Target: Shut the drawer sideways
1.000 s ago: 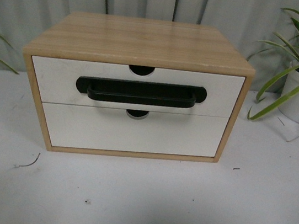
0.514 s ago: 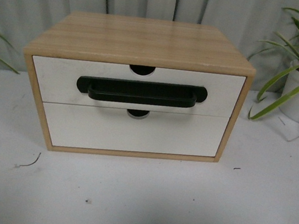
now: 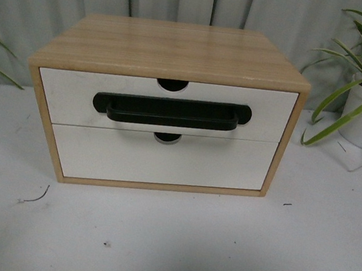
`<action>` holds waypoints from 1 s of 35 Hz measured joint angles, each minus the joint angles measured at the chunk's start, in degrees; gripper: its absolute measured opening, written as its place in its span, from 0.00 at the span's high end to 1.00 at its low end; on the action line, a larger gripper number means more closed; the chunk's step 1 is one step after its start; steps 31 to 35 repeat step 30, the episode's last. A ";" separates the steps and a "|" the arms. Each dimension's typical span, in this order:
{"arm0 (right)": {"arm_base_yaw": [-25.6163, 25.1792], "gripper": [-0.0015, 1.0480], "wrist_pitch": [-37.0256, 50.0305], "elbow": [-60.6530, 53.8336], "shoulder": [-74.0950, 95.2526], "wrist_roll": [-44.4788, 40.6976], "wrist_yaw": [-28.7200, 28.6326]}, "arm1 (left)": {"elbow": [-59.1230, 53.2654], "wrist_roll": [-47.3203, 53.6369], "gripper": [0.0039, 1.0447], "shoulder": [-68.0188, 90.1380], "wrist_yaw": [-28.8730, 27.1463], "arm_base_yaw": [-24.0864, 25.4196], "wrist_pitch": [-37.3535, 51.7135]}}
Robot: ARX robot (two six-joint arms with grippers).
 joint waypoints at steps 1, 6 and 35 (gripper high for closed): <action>0.00 0.98 0.00 0.00 0.00 0.00 0.00 | 0.00 0.00 0.99 0.00 0.00 0.00 -0.02; 0.00 0.98 0.02 0.00 0.00 0.00 0.00 | 0.00 0.00 0.99 0.00 0.00 0.00 -0.02; 0.00 0.05 0.02 0.00 0.00 0.00 0.00 | 0.00 -0.07 0.12 0.00 0.00 0.00 -0.02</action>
